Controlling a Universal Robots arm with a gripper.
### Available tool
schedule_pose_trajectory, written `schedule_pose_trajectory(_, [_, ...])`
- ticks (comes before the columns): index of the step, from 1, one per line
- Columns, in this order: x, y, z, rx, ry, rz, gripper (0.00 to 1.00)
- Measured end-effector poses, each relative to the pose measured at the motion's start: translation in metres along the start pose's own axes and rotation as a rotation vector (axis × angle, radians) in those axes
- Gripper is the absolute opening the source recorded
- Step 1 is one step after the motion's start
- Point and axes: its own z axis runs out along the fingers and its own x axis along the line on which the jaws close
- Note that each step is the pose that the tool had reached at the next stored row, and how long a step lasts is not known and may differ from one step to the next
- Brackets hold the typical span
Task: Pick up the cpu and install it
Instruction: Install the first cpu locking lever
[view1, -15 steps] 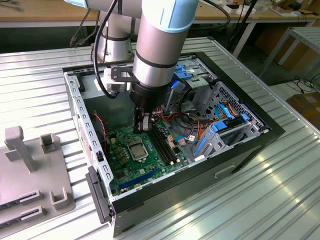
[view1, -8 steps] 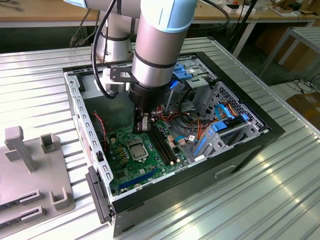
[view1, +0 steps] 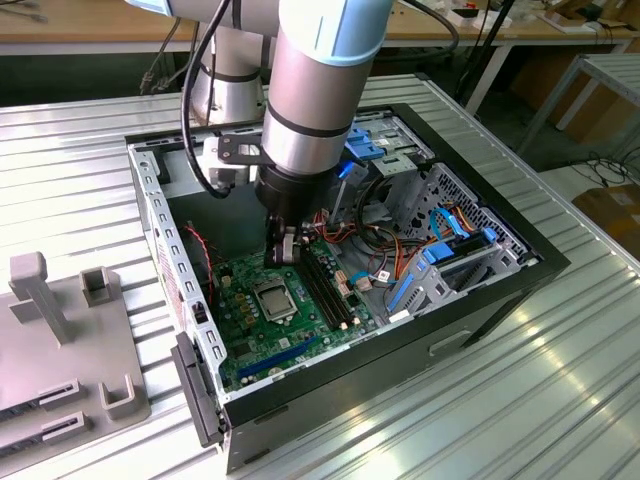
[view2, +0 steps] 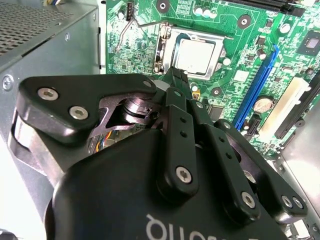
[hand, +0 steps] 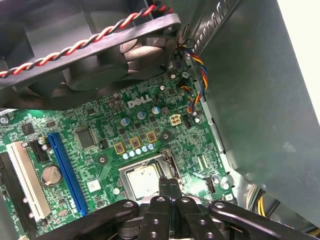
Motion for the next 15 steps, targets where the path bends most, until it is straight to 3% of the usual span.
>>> schedule_pose_trajectory(9, [0.0, -0.0002, 0.0, 0.0, 0.0, 0.0, 0.11])
schedule_pose_trajectory(12, [-0.0017, -0.0047, -0.0002, 0.0001, 0.0, 0.0, 0.11])
schedule_pose_trajectory(15, [-0.005, -0.0134, -0.0003, 0.0, 0.0, 0.0, 0.11])
